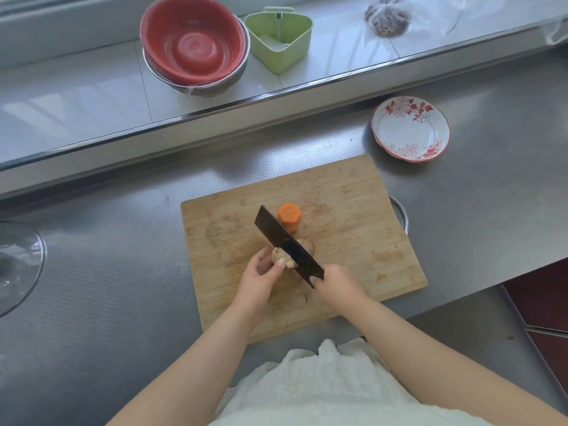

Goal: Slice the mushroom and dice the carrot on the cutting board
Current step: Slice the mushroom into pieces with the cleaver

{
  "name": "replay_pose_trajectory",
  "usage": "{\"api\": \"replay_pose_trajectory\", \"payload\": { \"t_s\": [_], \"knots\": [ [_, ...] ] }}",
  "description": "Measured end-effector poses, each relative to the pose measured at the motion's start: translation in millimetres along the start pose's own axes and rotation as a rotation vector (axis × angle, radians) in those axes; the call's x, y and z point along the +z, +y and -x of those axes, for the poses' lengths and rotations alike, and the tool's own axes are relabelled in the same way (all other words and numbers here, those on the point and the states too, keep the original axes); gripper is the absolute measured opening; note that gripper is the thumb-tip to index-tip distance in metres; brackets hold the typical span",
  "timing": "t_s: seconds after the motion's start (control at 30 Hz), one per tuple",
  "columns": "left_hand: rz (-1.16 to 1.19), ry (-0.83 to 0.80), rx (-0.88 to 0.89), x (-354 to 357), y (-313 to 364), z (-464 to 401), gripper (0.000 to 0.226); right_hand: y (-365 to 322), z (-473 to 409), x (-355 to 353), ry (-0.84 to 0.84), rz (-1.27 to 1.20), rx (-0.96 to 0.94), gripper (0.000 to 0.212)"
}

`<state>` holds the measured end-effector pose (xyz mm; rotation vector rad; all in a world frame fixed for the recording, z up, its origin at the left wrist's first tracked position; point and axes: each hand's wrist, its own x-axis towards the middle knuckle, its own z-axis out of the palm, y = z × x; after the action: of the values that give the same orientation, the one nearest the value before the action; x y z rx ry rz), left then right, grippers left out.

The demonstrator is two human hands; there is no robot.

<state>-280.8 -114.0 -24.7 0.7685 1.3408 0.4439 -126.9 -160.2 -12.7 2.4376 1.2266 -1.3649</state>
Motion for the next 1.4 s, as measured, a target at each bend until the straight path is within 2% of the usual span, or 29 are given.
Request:
{"api": "replay_pose_trajectory", "payload": {
  "t_s": [0.23, 0.33, 0.47, 0.57, 0.63, 0.7, 0.8, 0.87, 0.93, 1.03, 1.17, 1.3, 1.4],
  "knots": [
    [-0.111, -0.005, 0.045, 1.7, -3.8, -0.6, 0.048, 30.3, 20.3, -2.8, 0.034, -0.085, -0.072, 0.025],
    [-0.227, -0.002, 0.093, 9.1, -4.8, -2.0, 0.045, 44.3, 28.2, -8.2, 0.060, -0.158, -0.088, 0.025],
    [-0.438, 0.033, 0.182, 13.2, -12.5, -12.6, 0.043, 61.4, 38.9, -13.3, 0.154, -0.295, -0.118, 0.017],
    [-0.539, 0.070, 0.207, 17.4, -12.9, -19.3, 0.050, 68.7, 42.6, -16.2, 0.238, -0.406, -0.128, 0.018],
    [-0.663, 0.135, 0.309, 21.5, -7.7, -19.5, 0.052, 70.5, 43.8, -19.5, 0.273, -0.478, -0.126, 0.021],
    [-0.801, 0.221, 0.486, 26.7, 4.7, -17.3, 0.055, 71.5, 44.2, -22.8, 0.300, -0.541, -0.128, 0.021],
    [-0.895, 0.309, 0.668, 32.1, 30.7, -30.0, 0.062, 72.7, 43.7, -26.7, 0.332, -0.569, -0.139, 0.014],
    [-0.985, 0.258, 0.630, 34.9, 49.0, -46.2, 0.068, 73.6, 43.4, -28.4, 0.337, -0.563, -0.141, 0.012],
    [-1.094, 0.141, 0.521, 38.3, 62.3, -60.1, 0.071, 75.6, 42.8, -29.6, 0.330, -0.544, -0.134, 0.014],
    [-1.156, 0.067, 0.427, 40.1, 67.8, -71.1, 0.067, 79.1, 42.8, -30.9, 0.306, -0.505, -0.143, 0.015],
    [-1.246, 0.092, 0.458, 39.0, 69.1, -73.7, 0.059, 80.5, 45.1, -33.3, 0.292, -0.421, -0.149, 0.016],
    [-1.160, 0.229, 0.462, 32.6, 86.4, -85.1, 0.059, 81.4, 42.7, -35.5, 0.276, -0.378, -0.120, 0.022],
    [-1.159, 0.192, 0.392, 27.7, 96.2, -91.6, 0.065, 78.7, 38.3, -36.5, 0.271, -0.359, -0.103, 0.024]
  ]
}}
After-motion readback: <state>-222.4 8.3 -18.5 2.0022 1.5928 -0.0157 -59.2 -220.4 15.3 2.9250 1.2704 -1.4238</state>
